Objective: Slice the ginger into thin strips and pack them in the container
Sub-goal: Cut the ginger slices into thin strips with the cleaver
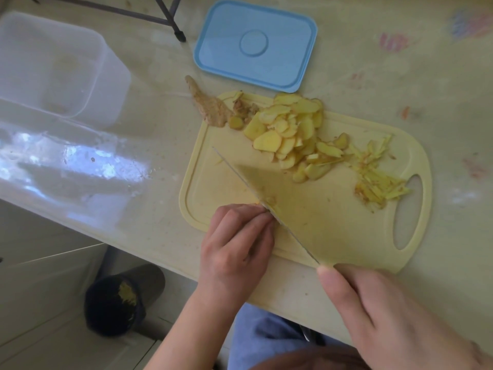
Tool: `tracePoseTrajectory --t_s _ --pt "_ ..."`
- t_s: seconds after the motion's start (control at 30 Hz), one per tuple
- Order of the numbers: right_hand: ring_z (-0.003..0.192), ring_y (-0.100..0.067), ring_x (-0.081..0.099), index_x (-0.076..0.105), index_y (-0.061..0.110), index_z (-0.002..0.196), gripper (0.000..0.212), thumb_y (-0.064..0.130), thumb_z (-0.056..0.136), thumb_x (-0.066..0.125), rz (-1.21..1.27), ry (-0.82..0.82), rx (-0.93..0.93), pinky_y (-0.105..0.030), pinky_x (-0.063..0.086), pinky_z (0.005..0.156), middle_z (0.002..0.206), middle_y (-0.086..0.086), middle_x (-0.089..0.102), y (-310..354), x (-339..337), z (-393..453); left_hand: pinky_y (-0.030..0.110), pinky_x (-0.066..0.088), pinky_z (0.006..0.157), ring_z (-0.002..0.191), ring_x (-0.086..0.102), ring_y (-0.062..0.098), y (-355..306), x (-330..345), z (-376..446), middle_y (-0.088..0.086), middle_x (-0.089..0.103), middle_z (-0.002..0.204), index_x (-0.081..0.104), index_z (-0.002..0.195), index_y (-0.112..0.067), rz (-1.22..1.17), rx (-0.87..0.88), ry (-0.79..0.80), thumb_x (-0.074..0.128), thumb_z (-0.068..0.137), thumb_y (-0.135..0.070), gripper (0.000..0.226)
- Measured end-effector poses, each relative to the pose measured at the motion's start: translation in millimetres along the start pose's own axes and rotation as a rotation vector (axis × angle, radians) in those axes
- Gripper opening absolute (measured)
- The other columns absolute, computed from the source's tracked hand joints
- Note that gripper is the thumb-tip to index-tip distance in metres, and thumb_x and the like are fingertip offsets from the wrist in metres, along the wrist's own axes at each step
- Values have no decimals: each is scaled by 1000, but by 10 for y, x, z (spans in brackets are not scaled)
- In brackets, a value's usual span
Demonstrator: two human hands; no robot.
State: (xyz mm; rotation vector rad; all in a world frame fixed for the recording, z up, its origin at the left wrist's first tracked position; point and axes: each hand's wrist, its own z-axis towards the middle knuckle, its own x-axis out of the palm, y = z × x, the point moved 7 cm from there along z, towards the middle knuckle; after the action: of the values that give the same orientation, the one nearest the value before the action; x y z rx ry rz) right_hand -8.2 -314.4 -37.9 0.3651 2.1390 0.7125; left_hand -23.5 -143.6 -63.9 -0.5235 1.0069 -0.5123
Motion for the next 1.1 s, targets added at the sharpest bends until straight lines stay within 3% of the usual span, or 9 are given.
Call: tracePoseTrajectory --t_s 0.07,0.13,0.27,0.37,0.5,0.67,0.77,0.9,1.1 --pt "54 -8 48 47 34 68 61 80 78 7 93 74 9 -20 37 57 59 15 56 16 61 102 24 49 81 78 65 24 -4 -3 7 11 68 85 77 85 3 1 -4 -8 66 92 -3 14" --pt "53 -8 47 46 26 61 66 77 82 9 90 65 -29 -22 37 56 59 14 56 42 60 120 23 49 79 78 64 22 -8 -10 8 12 68 84 77 84 3 2 -10 -12 67 91 -2 13" --pt "68 -8 55 57 22 55 69 57 100 20 -147 -236 -133 -21 42 54 46 0 54 129 -140 -137 19 48 75 77 61 19 -15 -21 7 9 66 86 77 83 1 26 -28 -6 69 89 -3 11" --pt "62 -13 58 60 22 57 69 56 101 20 -194 -270 -158 -23 43 44 49 -3 57 122 -170 -194 25 51 72 78 62 21 -23 -18 10 8 68 92 76 83 2 21 -20 4 72 86 0 5" --pt "79 -4 54 55 22 59 74 68 91 7 -53 -107 -8 -9 39 57 56 -2 56 95 -83 7 33 51 73 77 63 28 -36 1 21 11 72 95 76 84 2 9 6 45 72 86 2 4" --pt "52 -6 49 36 22 51 66 75 82 12 88 33 -3 -16 36 52 53 10 54 17 42 63 32 51 72 76 63 28 -42 -4 20 9 72 97 77 85 1 12 0 43 70 88 1 7" --pt "57 -4 53 53 24 53 67 62 98 20 -126 -227 -117 -21 41 51 45 2 51 81 -109 -126 32 51 72 77 63 27 -45 -5 15 10 72 96 76 85 2 11 -5 42 67 90 1 11" --pt "48 -9 54 61 22 57 70 60 99 21 -162 -315 -131 -27 46 43 48 -2 55 43 -134 -222 31 52 73 77 64 27 -36 -15 8 12 71 92 76 84 3 19 -18 19 66 91 -1 13" --pt "55 -10 52 46 18 67 71 78 78 11 93 10 11 -29 39 60 61 7 59 -32 59 68 30 52 73 77 65 25 -20 -11 17 12 72 93 77 85 3 18 -12 37 71 87 3 6"
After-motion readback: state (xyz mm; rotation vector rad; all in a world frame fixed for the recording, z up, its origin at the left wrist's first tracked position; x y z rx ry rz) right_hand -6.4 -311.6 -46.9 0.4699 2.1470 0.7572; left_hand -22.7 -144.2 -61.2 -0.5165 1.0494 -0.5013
